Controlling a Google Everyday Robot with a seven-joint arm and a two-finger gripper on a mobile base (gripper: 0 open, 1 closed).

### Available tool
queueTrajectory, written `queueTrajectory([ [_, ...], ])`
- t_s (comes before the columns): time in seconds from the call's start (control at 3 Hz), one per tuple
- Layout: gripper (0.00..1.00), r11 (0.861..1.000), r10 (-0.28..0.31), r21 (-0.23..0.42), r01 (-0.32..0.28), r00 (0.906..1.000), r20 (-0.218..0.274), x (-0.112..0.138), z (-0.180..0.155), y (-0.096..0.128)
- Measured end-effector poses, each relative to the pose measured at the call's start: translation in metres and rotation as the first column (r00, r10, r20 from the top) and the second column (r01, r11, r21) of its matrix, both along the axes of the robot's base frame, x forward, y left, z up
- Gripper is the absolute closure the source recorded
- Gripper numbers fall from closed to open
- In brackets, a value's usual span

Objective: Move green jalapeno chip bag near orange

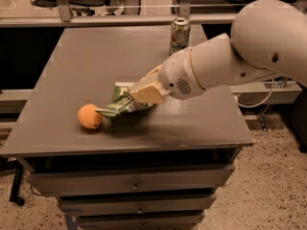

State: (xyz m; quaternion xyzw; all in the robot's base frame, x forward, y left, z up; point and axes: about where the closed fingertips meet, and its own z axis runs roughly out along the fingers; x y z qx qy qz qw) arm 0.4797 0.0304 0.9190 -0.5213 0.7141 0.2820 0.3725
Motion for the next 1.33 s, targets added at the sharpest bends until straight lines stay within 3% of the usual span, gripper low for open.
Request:
queueTrajectory([
  [0.33, 0.82, 1.0, -0.001, 0.006, 0.001, 0.9998, -0.02, -0.0108, 0.0004, 0.0027],
  [1.33, 0.12, 1.0, -0.026, -0.012, 0.026, 0.9995, -0.017, -0.0141, 0.0025, -0.0045],
])
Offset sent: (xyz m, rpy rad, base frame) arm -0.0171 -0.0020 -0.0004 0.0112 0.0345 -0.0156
